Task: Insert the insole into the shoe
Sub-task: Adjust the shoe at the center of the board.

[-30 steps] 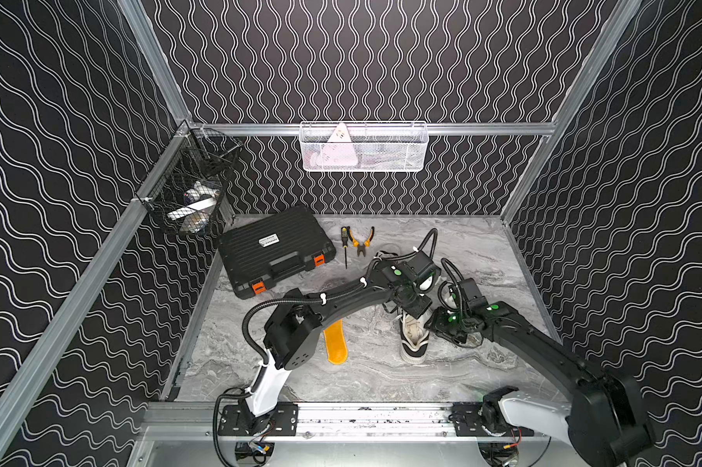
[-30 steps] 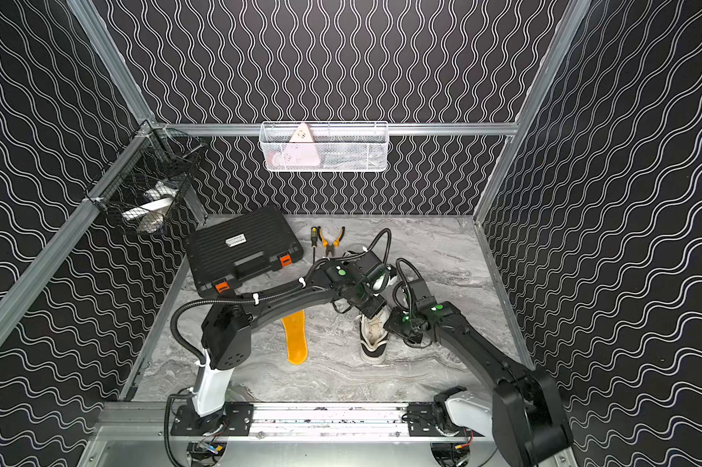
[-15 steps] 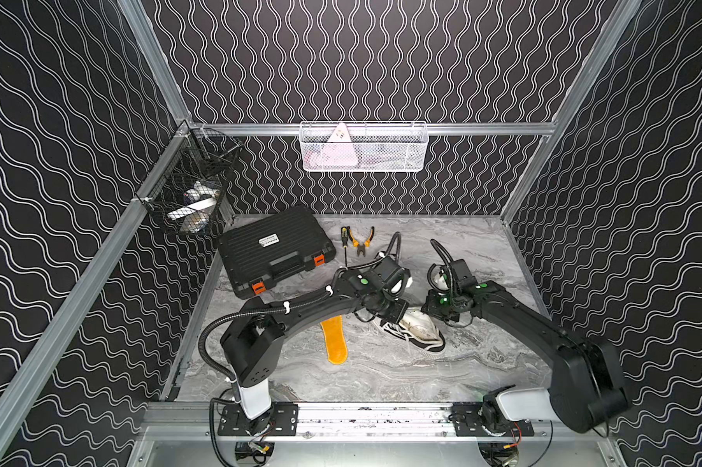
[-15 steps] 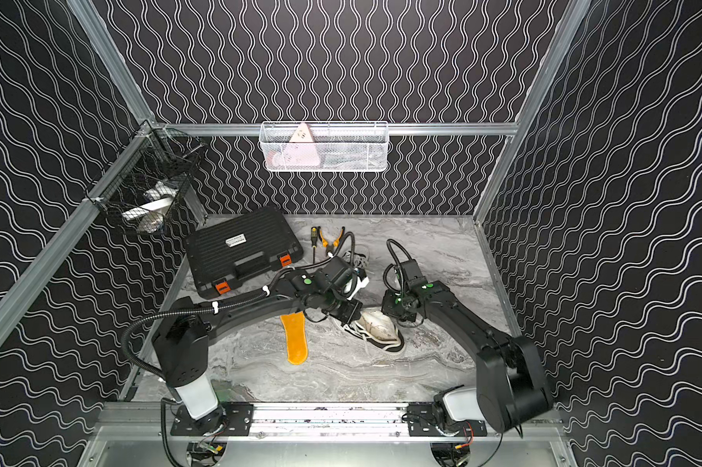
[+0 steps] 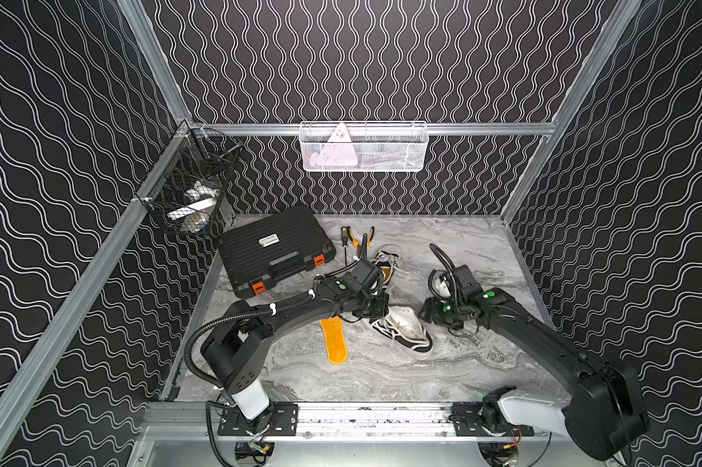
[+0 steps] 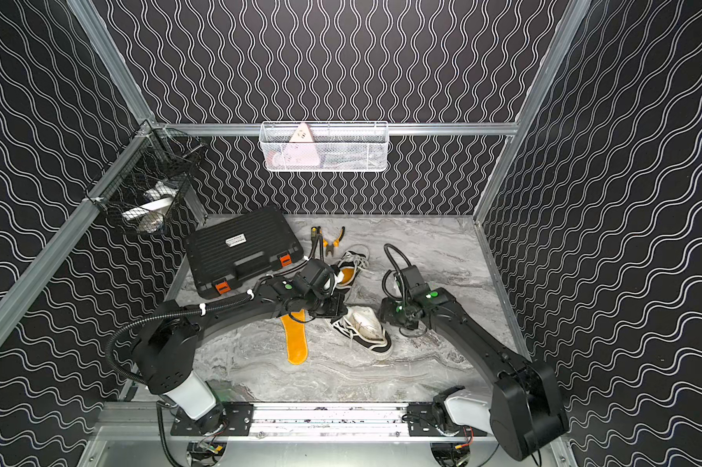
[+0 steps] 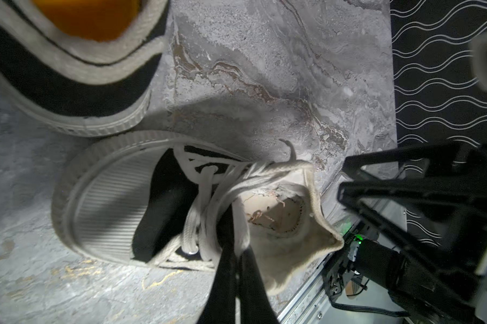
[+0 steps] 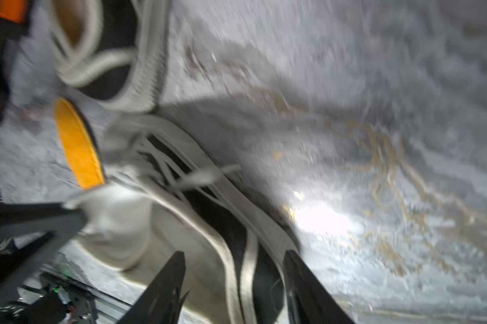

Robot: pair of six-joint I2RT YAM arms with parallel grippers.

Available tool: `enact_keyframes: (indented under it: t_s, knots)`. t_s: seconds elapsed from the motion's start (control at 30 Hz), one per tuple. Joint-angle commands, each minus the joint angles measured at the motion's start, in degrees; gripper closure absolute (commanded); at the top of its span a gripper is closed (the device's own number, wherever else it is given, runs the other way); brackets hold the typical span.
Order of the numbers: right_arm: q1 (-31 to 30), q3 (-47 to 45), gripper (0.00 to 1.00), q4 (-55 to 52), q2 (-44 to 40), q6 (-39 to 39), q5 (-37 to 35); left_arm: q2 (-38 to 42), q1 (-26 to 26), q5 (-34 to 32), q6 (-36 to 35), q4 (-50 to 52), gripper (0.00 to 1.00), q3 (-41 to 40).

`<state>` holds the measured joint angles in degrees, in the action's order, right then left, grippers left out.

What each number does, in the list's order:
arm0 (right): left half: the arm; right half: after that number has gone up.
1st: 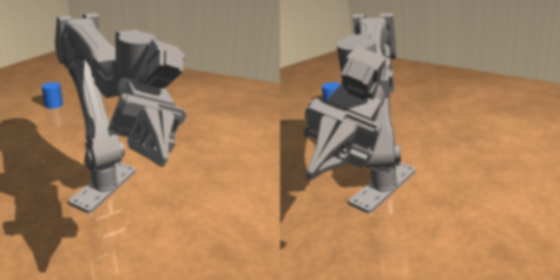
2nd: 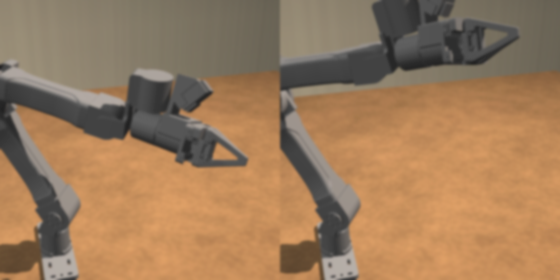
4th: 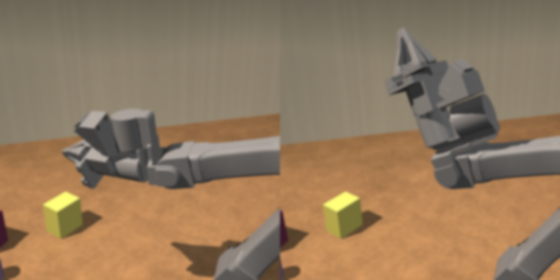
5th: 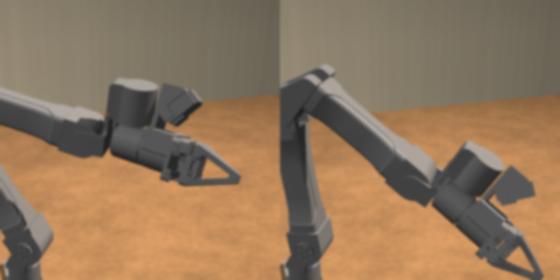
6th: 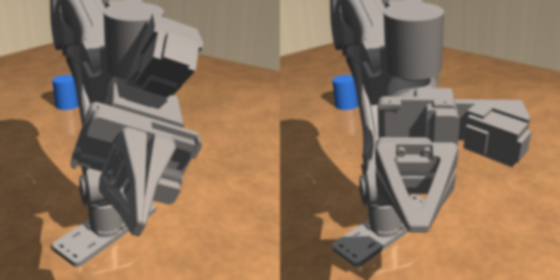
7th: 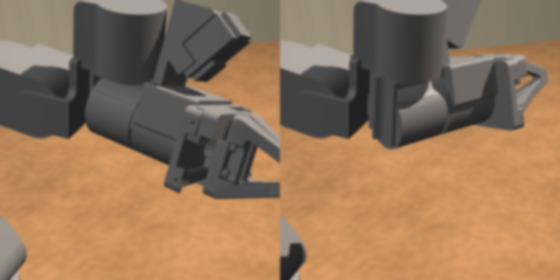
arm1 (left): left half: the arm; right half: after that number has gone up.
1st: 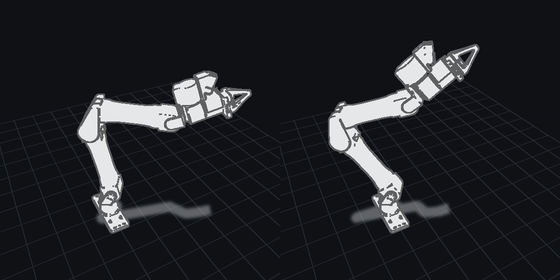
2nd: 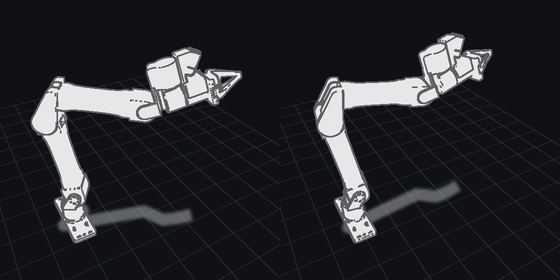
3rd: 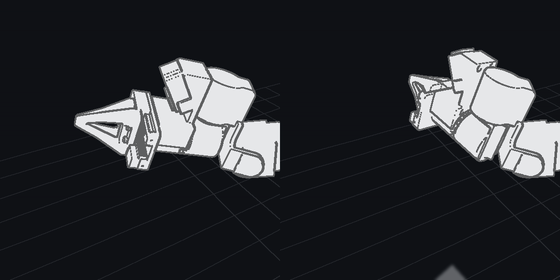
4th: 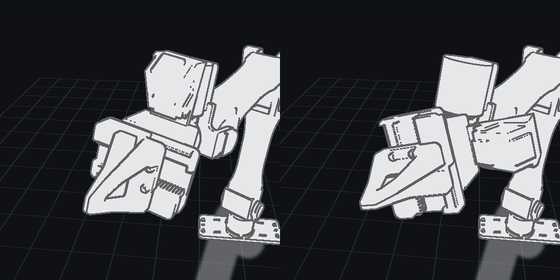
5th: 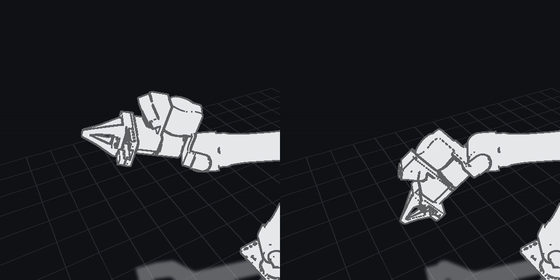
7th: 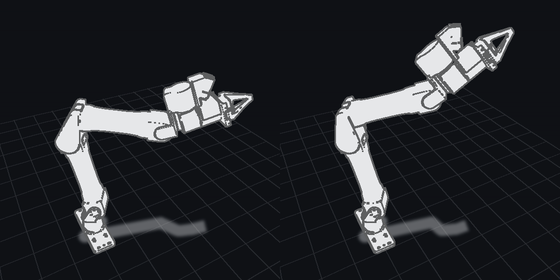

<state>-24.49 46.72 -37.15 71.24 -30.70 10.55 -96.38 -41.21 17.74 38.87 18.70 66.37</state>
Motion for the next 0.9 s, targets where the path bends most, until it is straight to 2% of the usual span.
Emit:
enact_keyframes:
  t_s: [0.0, 0.1, 0.43, 0.5, 0.57, 0.63, 0.73, 0.87]
  knots:
    - [-0.52, -2.14, 0.41, -0.55, 0.02, -2.83, -1.28, -0.57, 0.24, 0.45, 1.68, -1.91, 1.0, 0.47]
    - [-1.26, -1.34, 0.41, 0.23, 1.91, -3.49, -2.31, -0.5, 0.39, 0.22, 1.42, -1.65, 1.0, 0.35]
    - [-9.88, 1.18, 0.42, -0.43, 8.17, -5.96, -9.03, 1.37, 0.96, -0.79, 0.3, -0.61, 1.0, -0.32]
    - [-10.79, 1.07, 0.5, -2.64, 9.31, -6.68, -12.94, 2.82, 1.52, -1.37, 0.45, -0.62, 1.0, -1.37]
    - [-10.67, 0.83, 0.64, -4.12, 9.16, -7.0, -15.81, 4.37, 2.39, -1.72, 0.19, 0.07, 1.0, -2.29]
    - [-10.37, 1.84, 0.7, -4.95, 8.11, -6.56, -18.2, 5.5, 2.83, -2.42, -0.74, 1.73, 1.0, -2.56]
    - [-9.32, 4.57, 0.73, -3.03, 8.2, -2.94, -19.06, 6.66, 3.1, -2.58, -1.77, 3.59, 1.0, -3.14]
    - [-8.06, 11.18, 0.73, -4.58, 15.52, 3.52, -18.64, 8.18, 3.14, -0.42, -1.52, 3.46, 1.0, -4.02]
